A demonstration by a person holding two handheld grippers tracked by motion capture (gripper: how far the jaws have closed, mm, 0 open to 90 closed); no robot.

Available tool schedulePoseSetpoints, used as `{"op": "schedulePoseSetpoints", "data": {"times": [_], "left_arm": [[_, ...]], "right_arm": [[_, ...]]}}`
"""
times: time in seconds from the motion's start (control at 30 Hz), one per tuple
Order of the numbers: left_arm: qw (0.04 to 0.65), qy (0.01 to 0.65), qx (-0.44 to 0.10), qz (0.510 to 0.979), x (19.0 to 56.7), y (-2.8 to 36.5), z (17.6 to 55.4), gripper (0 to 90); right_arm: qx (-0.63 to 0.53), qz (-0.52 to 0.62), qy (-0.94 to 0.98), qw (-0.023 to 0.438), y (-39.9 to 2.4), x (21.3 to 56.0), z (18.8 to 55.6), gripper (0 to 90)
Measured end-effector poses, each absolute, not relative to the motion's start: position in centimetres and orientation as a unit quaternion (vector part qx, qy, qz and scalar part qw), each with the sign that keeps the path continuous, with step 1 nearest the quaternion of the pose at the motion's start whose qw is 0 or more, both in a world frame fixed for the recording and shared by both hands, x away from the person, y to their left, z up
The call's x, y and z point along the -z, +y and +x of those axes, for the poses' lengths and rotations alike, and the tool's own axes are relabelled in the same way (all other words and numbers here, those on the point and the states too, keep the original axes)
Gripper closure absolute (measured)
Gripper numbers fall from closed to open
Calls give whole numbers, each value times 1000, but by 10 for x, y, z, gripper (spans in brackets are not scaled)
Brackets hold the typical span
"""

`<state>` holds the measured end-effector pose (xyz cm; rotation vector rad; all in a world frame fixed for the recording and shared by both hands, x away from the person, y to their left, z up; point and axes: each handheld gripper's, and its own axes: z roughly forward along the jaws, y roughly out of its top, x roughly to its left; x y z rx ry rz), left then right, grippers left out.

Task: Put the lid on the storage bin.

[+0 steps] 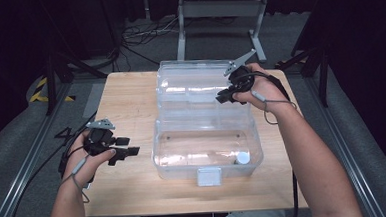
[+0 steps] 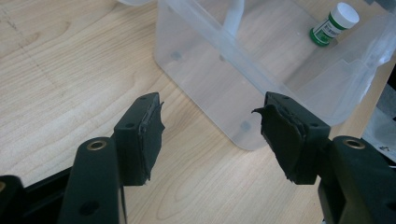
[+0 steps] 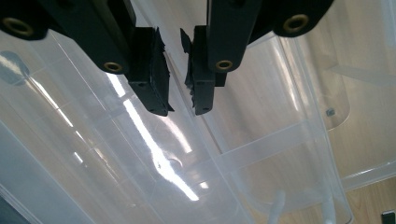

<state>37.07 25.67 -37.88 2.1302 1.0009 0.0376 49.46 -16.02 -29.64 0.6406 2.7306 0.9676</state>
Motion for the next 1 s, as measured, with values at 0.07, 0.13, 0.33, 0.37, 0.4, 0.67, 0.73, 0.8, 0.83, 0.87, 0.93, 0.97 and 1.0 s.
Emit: {"op": "schedulePoseSetpoints", "data": {"times": [0.07,0.13,0.33,0.37,0.4,0.67,0.73,0.8,0.83,0.87,0.93,0.97,1.0], "left_arm": [[391,386,-9,836,377,254,369,393],[399,375,-2,837,374,250,368,392],[401,355,-1,844,368,239,364,392],[403,349,3,846,368,237,363,392],[404,344,6,848,367,235,362,392],[395,318,12,862,367,218,359,390],[393,313,14,865,367,214,358,390],[392,308,16,867,367,210,357,389],[390,305,16,869,367,208,357,389],[389,302,16,870,367,206,356,389],[387,297,19,873,368,202,355,389],[384,291,21,876,368,199,355,388],[384,288,22,877,369,196,354,387]], "right_arm": [[-327,216,916,89,-160,297,494,781],[-331,217,914,92,-161,297,492,783],[-333,219,912,99,-161,298,488,786],[-333,220,911,100,-160,298,488,786],[-333,220,911,101,-160,298,487,786],[-336,221,909,109,-160,299,485,785],[-337,221,909,109,-161,299,485,786],[-337,221,908,110,-161,300,484,787],[-337,221,908,110,-161,300,484,787],[-338,222,908,110,-161,300,484,788],[-338,223,908,110,-161,300,483,788],[-338,223,908,111,-161,300,483,788],[-339,223,907,112,-161,300,483,788]]}}
